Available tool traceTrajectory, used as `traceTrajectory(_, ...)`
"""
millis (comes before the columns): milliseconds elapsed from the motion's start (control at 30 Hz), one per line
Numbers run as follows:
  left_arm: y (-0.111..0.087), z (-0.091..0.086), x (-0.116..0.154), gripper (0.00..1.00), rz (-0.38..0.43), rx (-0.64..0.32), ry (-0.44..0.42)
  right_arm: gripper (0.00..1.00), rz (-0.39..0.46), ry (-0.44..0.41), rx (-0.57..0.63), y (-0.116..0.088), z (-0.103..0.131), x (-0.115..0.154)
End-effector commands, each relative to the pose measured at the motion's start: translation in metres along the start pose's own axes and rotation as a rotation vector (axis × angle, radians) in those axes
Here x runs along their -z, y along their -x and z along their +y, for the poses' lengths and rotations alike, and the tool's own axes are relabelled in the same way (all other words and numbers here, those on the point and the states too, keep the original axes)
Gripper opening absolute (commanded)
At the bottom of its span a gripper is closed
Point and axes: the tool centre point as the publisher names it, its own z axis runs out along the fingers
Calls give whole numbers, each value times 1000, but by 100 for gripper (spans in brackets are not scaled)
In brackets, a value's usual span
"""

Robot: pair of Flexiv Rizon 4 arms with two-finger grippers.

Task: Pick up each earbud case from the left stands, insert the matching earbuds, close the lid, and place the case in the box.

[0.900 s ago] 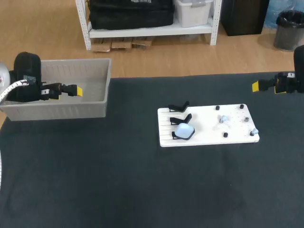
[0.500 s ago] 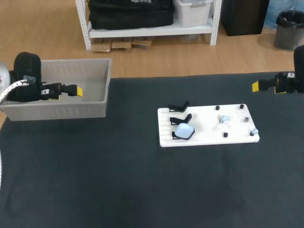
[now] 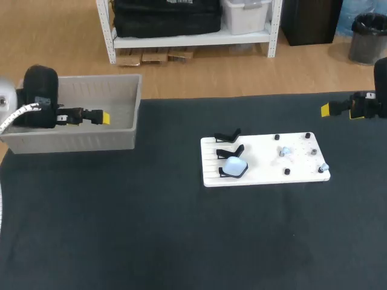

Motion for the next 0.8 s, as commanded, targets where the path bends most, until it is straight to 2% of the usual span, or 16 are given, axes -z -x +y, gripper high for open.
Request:
traceTrajectory(33,8,-8,0,100,-1,-74,-78,100,1,-2,1,0,0,0)
traceTrajectory(167,14,-27,-7,100,28,-228,-158,100,1,-2,1,0,0,0)
traceTrajectory(300,21,-44,-19,100,56,-394,-198,100,1,-2,1,0,0,0)
traceTrajectory(400,27,-54,-30,100,62,-472,-256,100,1,-2,1,0,0,0)
traceTrajectory(600,26,-73,-57,100,59,-651,-336,100,1,-2,1,0,0,0)
traceTrajectory(800,20,-93,-76,100,30,-761,-436,100,1,-2,1,0,0,0)
